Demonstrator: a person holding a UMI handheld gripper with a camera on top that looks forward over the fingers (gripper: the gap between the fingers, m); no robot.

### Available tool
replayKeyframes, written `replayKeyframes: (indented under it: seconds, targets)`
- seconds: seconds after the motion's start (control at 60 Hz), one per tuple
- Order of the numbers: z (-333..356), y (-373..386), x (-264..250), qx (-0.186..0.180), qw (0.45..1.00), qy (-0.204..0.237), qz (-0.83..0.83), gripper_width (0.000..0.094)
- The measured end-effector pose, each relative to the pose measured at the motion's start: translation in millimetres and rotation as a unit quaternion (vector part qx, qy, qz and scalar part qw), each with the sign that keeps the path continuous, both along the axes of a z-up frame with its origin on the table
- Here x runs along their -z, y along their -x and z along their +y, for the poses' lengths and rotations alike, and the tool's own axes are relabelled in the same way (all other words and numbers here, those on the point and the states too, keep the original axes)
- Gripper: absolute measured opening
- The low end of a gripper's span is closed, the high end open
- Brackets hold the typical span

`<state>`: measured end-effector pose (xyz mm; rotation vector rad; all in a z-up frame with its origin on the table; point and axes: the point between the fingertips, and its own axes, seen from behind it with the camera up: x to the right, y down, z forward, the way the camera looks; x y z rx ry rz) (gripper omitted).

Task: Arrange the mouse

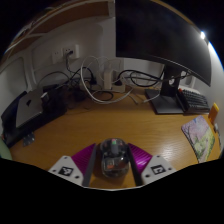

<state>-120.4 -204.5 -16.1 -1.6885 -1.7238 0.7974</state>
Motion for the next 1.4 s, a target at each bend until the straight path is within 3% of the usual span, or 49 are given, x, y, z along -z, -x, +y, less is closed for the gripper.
replayKeyframes:
  seconds: [0.033,0.183,0.283,0.417,0.633,0.817,0.9,1.067,1.267,1.333,1.4]
  targets:
    - [2.0,0.7,0.0,0.0,1.0,-0.003,0.002,0.0496]
    - [1.7,-0.1,-1.1,-0.015,1.0,-0.006,-0.003,0.0407]
    - [12.1,-0.4,-21.7,-0.003,1.0,0.0,0.001,0.0384]
    - [42.7,7.3,-87.2,0.007,0.999,0.025,0.038,0.0384]
    - [193.1,23.5,-161.5,0.055,0.994,0.009,0.091,0.0383]
    - [336.2,19.2,-117.6,0.091,0.993,-0.02,0.067,0.0383]
    - [378.2,16.8,-79.6,0.083,0.995,-0.035,0.042,0.0382]
    - [408.7,8.6,-25.1,0.07,0.997,-0.018,0.005,0.0396]
    - [412.1,2.5,-3.4,0.065,0.998,-0.003,-0.001,0.0509]
    - [411.4,-1.2,-2.6,0.061,0.998,-0.005,-0.008,0.065]
    - [412.9,-7.5,-10.7,0.062,0.998,-0.013,-0.013,0.0879]
